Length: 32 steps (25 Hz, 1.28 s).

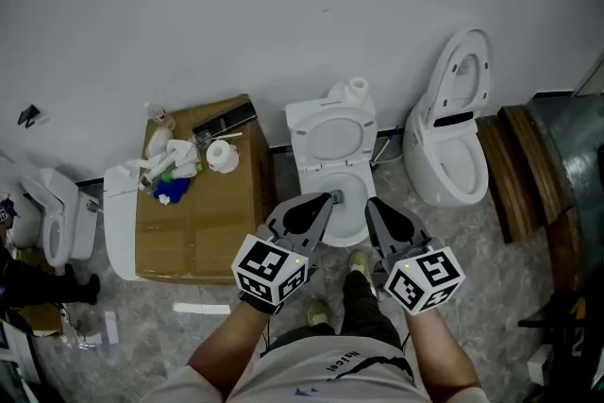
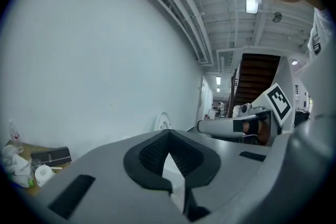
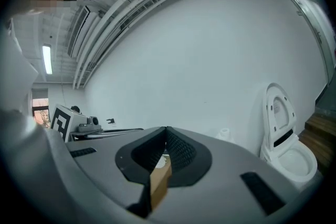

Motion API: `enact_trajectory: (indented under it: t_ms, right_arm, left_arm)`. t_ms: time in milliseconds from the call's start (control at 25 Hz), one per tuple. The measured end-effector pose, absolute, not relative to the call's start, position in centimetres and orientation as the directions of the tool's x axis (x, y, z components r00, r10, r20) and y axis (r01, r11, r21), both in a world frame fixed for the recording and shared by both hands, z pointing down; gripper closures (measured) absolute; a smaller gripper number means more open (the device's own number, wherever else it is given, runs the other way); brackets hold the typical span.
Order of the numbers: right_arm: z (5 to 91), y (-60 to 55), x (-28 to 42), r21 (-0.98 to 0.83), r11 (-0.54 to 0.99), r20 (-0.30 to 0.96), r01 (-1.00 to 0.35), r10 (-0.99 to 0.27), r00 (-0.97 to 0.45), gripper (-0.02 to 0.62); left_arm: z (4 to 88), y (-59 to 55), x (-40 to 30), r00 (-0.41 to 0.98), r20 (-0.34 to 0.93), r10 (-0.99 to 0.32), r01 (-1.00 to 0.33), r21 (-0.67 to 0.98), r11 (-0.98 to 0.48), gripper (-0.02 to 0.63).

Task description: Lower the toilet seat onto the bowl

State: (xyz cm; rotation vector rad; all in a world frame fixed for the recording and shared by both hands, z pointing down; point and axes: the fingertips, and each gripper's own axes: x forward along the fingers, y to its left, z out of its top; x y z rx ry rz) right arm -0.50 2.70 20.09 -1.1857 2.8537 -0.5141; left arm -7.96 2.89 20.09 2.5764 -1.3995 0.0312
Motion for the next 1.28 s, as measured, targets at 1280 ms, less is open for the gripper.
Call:
enact_trajectory:
  t_ms: [1280]
  right_arm:
    - [39.5,-32.7,-8.3,-0.348,0.733,0.295,-0.585,-0.506,-0.81,0.58]
  left_arm:
    - [43.2,-34.0,-12.7,0.477,0.339,-0.811,-0.844,-0.082,-0.53,0.581]
